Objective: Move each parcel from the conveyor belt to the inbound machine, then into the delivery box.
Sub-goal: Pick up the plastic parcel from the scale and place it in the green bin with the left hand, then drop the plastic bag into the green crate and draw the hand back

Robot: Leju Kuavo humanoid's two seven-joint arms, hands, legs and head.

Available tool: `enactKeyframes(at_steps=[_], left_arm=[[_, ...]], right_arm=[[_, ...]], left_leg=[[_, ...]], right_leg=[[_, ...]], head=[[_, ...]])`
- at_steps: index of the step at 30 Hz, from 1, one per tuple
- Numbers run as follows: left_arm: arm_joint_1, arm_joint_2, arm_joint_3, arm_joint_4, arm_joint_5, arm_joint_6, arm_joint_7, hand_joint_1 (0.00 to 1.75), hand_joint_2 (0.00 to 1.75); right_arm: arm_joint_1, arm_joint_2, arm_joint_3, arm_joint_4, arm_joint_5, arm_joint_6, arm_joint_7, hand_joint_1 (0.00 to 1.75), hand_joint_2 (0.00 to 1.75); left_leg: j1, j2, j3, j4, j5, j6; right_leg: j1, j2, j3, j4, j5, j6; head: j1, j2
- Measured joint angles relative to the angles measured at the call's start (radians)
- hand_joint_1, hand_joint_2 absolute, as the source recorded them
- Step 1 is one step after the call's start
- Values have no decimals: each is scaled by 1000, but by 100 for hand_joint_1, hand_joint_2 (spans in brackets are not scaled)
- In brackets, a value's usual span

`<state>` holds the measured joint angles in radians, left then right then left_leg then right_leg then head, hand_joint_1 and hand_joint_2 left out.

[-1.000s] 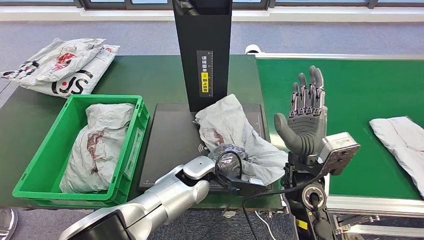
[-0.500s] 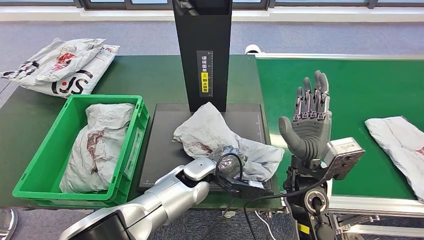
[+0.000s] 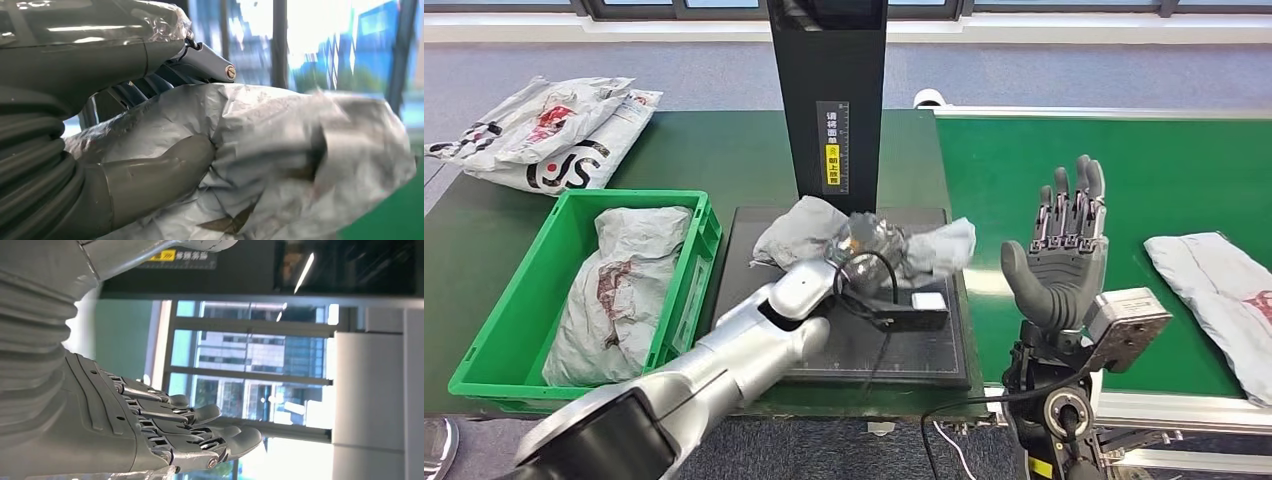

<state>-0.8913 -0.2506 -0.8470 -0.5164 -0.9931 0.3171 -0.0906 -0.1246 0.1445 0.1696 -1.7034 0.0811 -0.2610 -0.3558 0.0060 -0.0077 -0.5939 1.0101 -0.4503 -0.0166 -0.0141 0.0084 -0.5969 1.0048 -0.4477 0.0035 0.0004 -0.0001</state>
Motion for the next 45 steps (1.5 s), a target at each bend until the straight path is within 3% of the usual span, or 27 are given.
enactKeyframes(at_steps=[6, 11, 14, 24, 31, 36, 40, 45], left_arm=[[13, 184, 139, -292, -140, 21, 51, 175, 175], [118, 327, 277, -540, -264, 47, 95, 175, 175], [186, 388, 358, -656, -310, 43, 99, 175, 175], [392, 528, 611, -898, -398, 64, 131, 175, 175], [476, 566, 700, -967, -431, 63, 154, 175, 175], [647, 588, 819, -1049, -486, 63, 188, 171, 175], [756, 575, 899, -1091, -526, 39, 188, 0, 175], [779, 538, 901, -1083, -569, -34, 208, 0, 175]], right_arm=[[32, -8, -33, -11, -9, -10, -9, 0, 175], [60, -30, -48, -35, -13, -18, -8, 0, 175], [75, -44, -53, -45, -18, -24, -8, 0, 175], [108, -67, -54, -79, -27, -53, -3, 0, 175], [112, -70, -54, -90, -29, -50, 6, 0, 175], [115, -70, -54, -92, -26, -22, 20, 0, 175], [113, -70, -54, -92, -17, -2, 27, 0, 175], [99, -68, -54, -92, -10, 23, 29, 0, 175]], left_leg=[[0, 2, 1, -1, 0, -1], [1, 2, 1, -1, 0, -1], [1, 1, 0, -1, 0, -1], [0, 4, 0, -1, -1, -1], [1, 4, 1, -1, -1, -2], [0, 8, 2, -1, -3, -3], [0, 5, 1, -1, -3, -3], [0, 3, 1, -1, -3, -2]], right_leg=[[1, 2, 0, 1, 0, 0], [1, 4, -1, 1, -1, -1], [0, 3, -1, 1, -1, -1], [1, 6, -3, 1, -1, -1], [0, 5, -1, 1, -1, -1], [0, 9, -2, 1, -2, -2], [1, 6, -3, 1, -4, -2], [0, 4, -2, 1, -4, -3]], head=[[0, 0], [0, 0], [0, 0], [0, 0], [0, 0], [0, 0], [0, 0], [0, 0]])
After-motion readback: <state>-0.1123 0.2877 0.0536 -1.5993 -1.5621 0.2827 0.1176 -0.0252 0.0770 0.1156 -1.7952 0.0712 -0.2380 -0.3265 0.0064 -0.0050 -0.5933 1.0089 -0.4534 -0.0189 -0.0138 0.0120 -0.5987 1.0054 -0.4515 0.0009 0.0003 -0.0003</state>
